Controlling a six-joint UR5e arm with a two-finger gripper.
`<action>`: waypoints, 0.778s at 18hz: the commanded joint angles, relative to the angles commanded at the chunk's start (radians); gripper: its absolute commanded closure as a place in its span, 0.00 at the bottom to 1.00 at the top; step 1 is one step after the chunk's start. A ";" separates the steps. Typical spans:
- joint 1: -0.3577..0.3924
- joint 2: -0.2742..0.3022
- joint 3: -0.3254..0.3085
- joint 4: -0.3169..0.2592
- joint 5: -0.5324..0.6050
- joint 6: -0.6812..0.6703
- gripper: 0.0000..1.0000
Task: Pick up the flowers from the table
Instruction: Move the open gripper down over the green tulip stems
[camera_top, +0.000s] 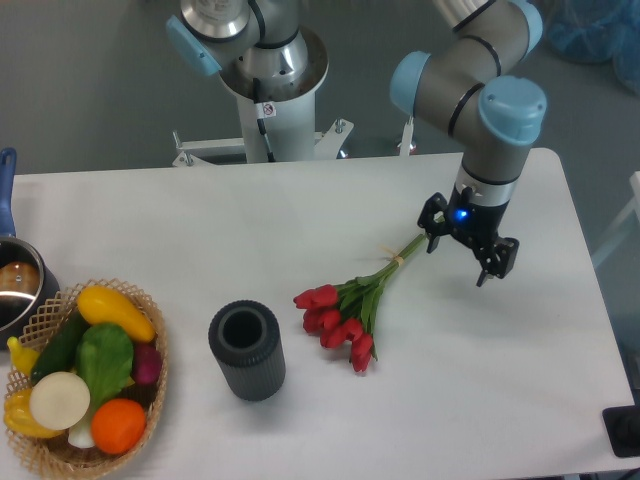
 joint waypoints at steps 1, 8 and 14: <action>-0.008 0.000 -0.003 -0.002 0.000 0.000 0.00; -0.048 -0.020 -0.037 -0.002 0.008 -0.011 0.00; -0.058 -0.017 -0.072 -0.005 0.012 -0.006 0.00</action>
